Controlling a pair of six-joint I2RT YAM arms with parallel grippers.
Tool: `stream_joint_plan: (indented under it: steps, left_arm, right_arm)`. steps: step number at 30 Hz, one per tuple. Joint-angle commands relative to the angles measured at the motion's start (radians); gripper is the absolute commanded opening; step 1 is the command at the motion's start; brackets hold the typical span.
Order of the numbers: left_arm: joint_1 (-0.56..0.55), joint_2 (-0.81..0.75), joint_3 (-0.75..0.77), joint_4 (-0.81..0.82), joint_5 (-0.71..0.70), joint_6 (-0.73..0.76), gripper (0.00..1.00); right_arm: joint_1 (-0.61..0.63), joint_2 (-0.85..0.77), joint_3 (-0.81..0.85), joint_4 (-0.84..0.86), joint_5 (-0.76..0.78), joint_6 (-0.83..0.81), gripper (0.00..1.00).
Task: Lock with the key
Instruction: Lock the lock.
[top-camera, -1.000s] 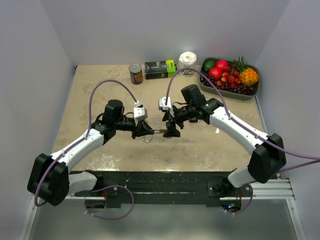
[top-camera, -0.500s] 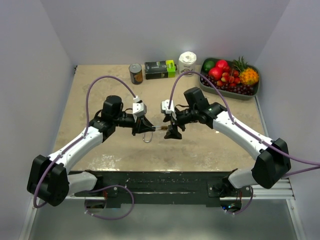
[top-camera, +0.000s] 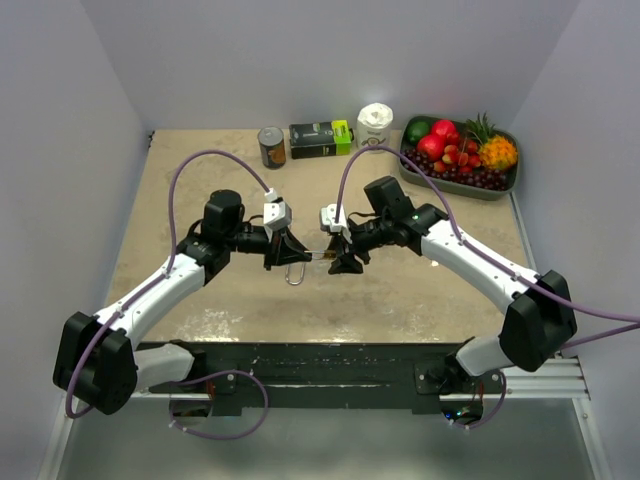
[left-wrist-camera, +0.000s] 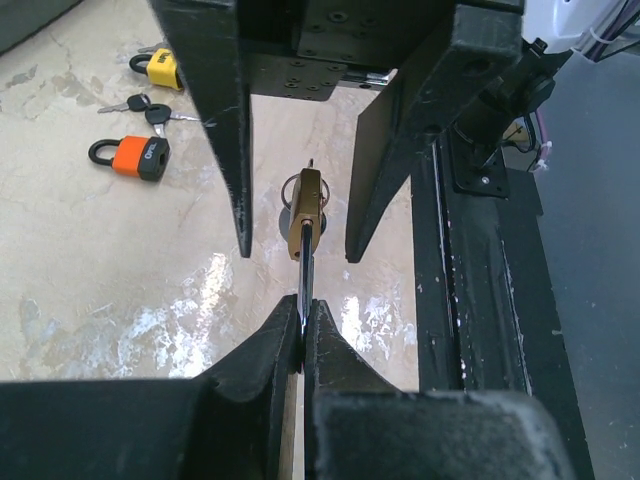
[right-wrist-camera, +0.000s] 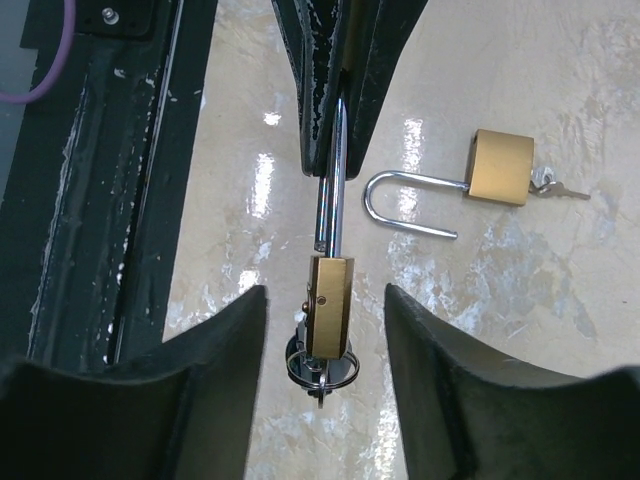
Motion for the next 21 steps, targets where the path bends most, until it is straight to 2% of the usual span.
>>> stream_joint_plan:
  steps: [1, 3, 7, 13, 16, 21]
  left_arm:
    - [0.004, -0.022, 0.031, 0.068, 0.03, -0.018, 0.0]
    - [0.004, -0.017, 0.033, 0.068, 0.028, -0.017, 0.0]
    - [0.004, -0.011, 0.028, 0.084, 0.029, -0.028, 0.0]
    - [-0.002, -0.003, 0.022, 0.162, 0.033, -0.088, 0.0]
    - [-0.015, 0.003, 0.019, 0.205, 0.031, -0.116, 0.0]
    - [-0.05, 0.027, 0.02, 0.282, 0.023, -0.158, 0.0]
  right_arm:
    - [-0.001, -0.009, 0.046, -0.001, -0.034, -0.023, 0.5]
    - [-0.001, -0.007, 0.051, 0.007, -0.037, -0.012, 0.41]
    - [0.0, -0.001, 0.058, 0.014, -0.051, 0.0, 0.31]
    - [0.0, 0.017, 0.074, 0.015, -0.086, 0.017, 0.06]
    - [0.002, 0.025, 0.081, 0.016, -0.107, 0.018, 0.0]
    - [0.005, 0.046, 0.101, 0.021, -0.127, 0.027, 0.0]
